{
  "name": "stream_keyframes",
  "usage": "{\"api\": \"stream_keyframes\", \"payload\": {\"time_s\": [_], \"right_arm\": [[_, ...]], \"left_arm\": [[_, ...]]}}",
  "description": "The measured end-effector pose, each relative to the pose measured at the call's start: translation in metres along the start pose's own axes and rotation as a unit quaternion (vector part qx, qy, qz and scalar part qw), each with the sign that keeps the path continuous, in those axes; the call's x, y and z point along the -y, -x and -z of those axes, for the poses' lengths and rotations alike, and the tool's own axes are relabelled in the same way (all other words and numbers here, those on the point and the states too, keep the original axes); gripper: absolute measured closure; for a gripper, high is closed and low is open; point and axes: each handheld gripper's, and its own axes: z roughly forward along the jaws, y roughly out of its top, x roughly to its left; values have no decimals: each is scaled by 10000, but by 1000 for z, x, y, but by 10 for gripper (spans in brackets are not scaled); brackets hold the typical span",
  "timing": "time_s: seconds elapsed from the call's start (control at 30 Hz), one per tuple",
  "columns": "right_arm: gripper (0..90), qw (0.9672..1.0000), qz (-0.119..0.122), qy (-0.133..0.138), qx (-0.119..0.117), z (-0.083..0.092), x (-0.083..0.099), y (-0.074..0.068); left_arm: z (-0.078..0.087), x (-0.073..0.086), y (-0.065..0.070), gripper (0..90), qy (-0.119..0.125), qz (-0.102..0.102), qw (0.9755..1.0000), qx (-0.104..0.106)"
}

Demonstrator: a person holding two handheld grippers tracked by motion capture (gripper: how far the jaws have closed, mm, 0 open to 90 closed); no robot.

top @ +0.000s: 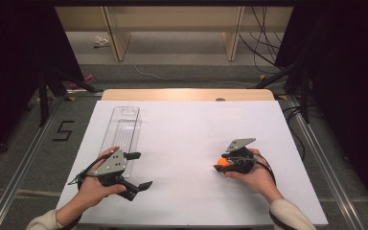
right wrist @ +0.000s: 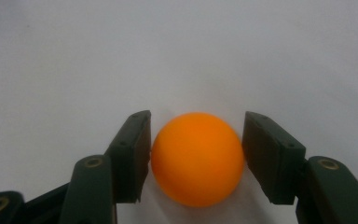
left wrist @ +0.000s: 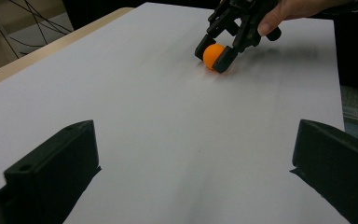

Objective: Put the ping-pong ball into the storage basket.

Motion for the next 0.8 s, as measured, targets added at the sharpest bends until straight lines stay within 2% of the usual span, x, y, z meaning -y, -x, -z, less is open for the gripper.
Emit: {"api": "stream_keyframes", "payload": {"time_s": [0.2, 0.43, 0.8], "right_arm": [[508, 10000, 50, -15, -23, 0, 0, 0], [511, 10000, 74, 26, 12, 2, -1, -1], [512, 9997, 43, 259, 19, 9, -5, 0]], "left_arm": [[0, 0, 0, 0, -2, 1, 10000, 4], [0, 0, 0, 0, -2, -2, 10000, 4], [0, 0, 0, 0, -7, 3, 10000, 16]]}}
